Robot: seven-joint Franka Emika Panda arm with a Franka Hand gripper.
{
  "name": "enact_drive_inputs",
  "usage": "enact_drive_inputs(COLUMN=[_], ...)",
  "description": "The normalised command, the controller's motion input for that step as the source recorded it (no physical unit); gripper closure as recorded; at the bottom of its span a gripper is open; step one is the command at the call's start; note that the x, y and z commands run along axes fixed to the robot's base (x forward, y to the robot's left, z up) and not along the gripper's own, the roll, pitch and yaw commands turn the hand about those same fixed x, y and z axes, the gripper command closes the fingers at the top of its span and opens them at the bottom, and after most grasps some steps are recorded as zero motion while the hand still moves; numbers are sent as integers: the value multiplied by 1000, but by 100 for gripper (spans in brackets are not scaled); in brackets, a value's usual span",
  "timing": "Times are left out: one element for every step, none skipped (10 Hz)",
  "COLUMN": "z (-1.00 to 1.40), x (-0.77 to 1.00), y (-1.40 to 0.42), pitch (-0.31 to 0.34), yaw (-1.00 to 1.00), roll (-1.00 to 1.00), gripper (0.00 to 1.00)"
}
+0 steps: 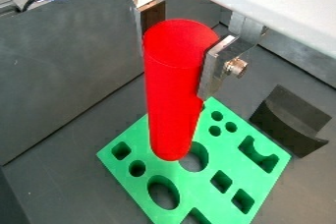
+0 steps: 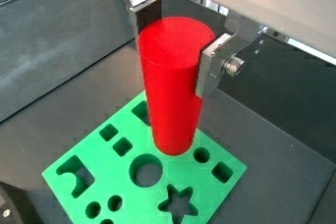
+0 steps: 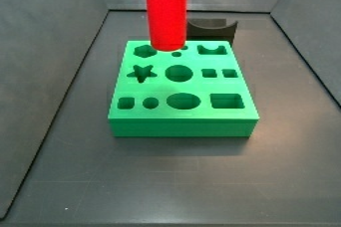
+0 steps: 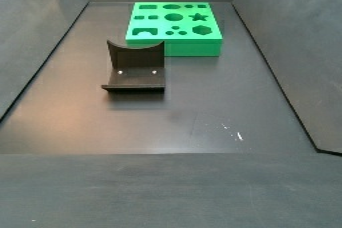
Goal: Insert the round object.
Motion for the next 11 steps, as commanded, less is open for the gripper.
enact_drive_inputs(z=[-877,-806,-691,-466,-291,-263,-286,-277,-269,-243,-209], x=[554,414,434,163,29,46,0,0,0,0,0], y=[343,360,314,274,269,260,229,80,6,0,0], pitch=[0,0,0,0,11,10,0,0,0,-10,-21], yaw=[0,-9,-23,-91,-71,-34,-46,-29,-29,-54,-51], roll=[26,29,0,0,0,0,0,0,-17,-53,-93], gripper=[100,100,100,100,100,100,100,100,100,100,100])
